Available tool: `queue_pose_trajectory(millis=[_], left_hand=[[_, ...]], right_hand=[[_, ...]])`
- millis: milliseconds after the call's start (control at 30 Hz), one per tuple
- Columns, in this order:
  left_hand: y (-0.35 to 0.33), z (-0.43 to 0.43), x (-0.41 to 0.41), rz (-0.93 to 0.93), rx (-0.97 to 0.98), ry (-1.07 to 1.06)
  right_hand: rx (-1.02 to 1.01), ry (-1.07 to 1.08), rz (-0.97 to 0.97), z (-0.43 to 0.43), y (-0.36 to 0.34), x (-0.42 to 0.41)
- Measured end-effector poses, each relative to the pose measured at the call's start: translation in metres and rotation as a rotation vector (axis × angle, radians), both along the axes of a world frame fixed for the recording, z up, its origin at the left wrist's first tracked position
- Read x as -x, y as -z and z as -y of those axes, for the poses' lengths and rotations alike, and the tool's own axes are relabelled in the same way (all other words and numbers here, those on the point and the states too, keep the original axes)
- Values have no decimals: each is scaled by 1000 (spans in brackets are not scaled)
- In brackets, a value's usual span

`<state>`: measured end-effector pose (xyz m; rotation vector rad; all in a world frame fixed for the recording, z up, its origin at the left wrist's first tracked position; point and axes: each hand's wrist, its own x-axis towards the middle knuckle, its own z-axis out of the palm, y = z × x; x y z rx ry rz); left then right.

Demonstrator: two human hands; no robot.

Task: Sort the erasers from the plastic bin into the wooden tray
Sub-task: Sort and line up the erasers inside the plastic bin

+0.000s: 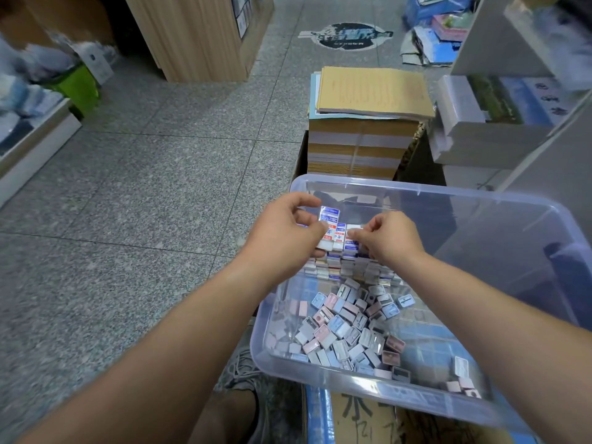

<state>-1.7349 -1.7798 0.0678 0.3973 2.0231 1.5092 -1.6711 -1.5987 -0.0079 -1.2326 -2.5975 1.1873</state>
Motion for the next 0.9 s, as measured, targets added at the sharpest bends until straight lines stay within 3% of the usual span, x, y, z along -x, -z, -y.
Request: queue_pose_trajectory(millis=[100,233,333,467,567,633,767,900], left_hand=[[-1,0,0,14,-12,-9],[-2,0,-2,-7,-52,-14],[-5,-2,-7,-19,-65,33],[-10,1,-2,-29,-92,-3],[-7,11,8,-399,120,-162],[-1,15,9,-507,300,-138],[13,9,-7,-384,447,57],[18,6,-10,-458,486,81]], right_hand=[[180,-16,-191,11,-22,-6],[683,-154,-338,31,-62,-21],[651,-225,-348,41,-69,-31],[517,-47,-296,18,-58,-33],[314,55,-139,-5,-34,-34],[285,104,-113,-12,-21,-32],[283,130,-107,-16,-8,-22],[242,105,-55,-16,-1,-13]])
